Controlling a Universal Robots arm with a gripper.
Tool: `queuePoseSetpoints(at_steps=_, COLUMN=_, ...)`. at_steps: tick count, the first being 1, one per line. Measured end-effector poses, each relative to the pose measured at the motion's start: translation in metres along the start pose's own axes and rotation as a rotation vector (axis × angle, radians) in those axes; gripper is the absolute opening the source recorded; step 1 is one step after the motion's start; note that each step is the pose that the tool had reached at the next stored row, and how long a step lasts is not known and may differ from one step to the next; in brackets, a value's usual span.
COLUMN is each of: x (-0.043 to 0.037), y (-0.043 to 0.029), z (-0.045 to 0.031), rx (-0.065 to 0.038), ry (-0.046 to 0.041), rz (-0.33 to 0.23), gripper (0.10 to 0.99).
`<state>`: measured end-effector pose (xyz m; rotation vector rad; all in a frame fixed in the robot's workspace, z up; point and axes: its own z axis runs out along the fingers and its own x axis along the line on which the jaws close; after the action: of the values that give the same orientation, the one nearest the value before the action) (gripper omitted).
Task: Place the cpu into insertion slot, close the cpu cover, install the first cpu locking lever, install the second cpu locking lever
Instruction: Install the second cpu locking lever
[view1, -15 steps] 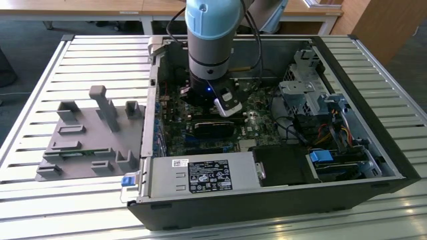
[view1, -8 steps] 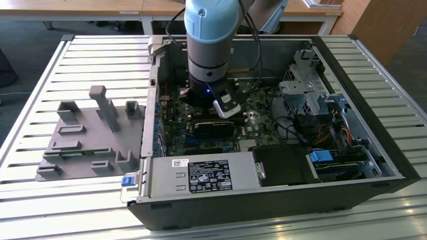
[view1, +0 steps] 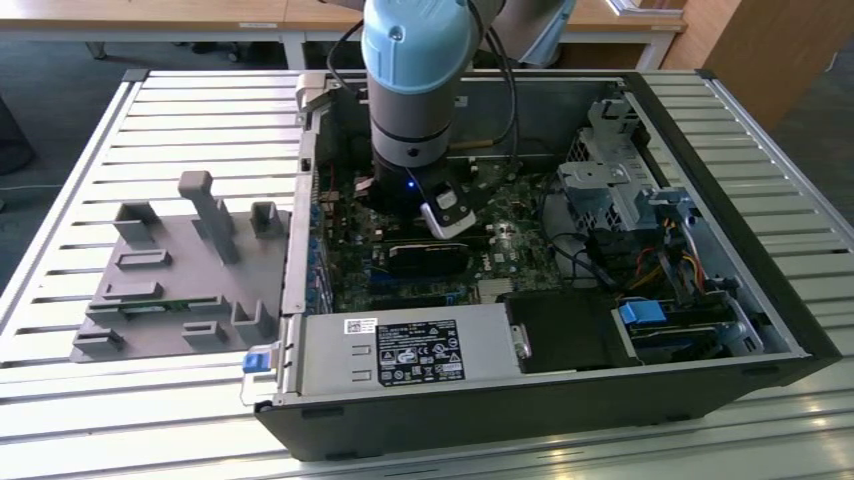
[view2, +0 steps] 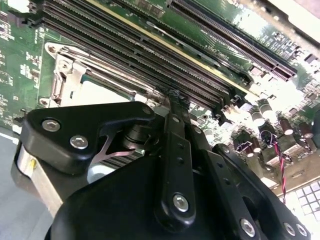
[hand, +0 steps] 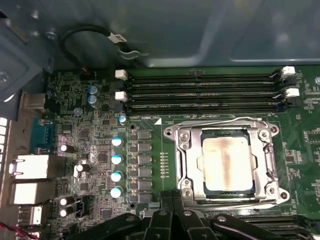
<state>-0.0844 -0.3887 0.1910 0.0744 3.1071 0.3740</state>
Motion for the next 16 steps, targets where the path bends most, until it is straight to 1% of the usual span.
queuePoseSetpoints(at_steps=5, x=0.0001, y=0.0003, z=-0.0016, rx=0.0, ry=0.0001, rz=0.0, gripper=0.106)
queuePoseSetpoints(at_steps=16, x=0.0, y=0.0032, z=-0.0134, rx=0.0, ry=0.0, rz=0.0, gripper=0.106)
